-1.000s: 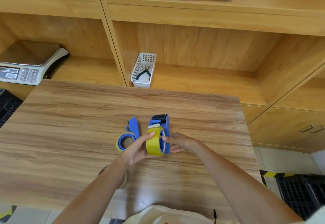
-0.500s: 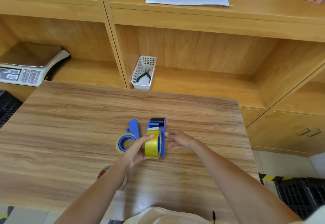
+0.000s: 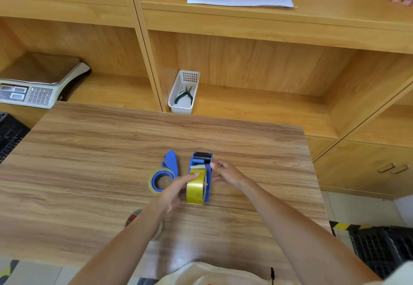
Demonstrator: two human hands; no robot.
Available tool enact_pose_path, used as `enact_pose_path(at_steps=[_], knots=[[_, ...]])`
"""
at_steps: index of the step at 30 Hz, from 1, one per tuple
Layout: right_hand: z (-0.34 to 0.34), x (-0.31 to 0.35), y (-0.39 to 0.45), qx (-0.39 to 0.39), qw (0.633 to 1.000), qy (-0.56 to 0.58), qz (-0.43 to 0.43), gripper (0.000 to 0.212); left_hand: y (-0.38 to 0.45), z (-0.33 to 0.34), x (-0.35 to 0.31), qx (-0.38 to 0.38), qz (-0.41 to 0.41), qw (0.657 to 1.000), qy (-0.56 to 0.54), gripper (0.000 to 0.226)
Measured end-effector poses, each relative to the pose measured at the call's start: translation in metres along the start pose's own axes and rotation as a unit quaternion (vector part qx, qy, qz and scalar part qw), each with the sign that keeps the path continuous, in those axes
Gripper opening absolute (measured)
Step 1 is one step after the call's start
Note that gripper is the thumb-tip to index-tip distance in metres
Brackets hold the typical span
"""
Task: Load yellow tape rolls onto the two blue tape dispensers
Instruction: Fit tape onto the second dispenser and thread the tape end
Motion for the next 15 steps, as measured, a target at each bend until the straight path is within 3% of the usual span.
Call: enact_pose_path(at_steps=[3,7,11,15], knots=[[0.0,0.0,0.001,-0.008,1.0,-0.002,-0.009,0.031,0.004,-0.001,0.0,-0.019,-0.014,0.999,0.024,0.044],[-0.002,0.0,0.002,-0.009,1.0,-0.015,-0.019,0.027,0.008,-0.002,0.0,-0.06,-0.016,0.998,0.007,0.033],[0.0,0.0,0.001,-0.005,0.999,-0.022,-0.027,0.023,0.011,-0.006,0.003,-0.065,-0.018,0.998,0.011,0.038],[0.002,0.0,0.001,-0.006,1.0,-0.017,-0.022,0.035,0.013,-0.01,0.005,-0.079,-0.018,0.997,0.016,0.045]])
Point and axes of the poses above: each hand's wrist, its own y-axis towards the middle knuckle, its own z-axis out of the palm, x = y × z, the point moved 5 cm from there along y, towards the middle knuckle, and after that the axes turned 4 degrees about x, right-handed, at the moved point
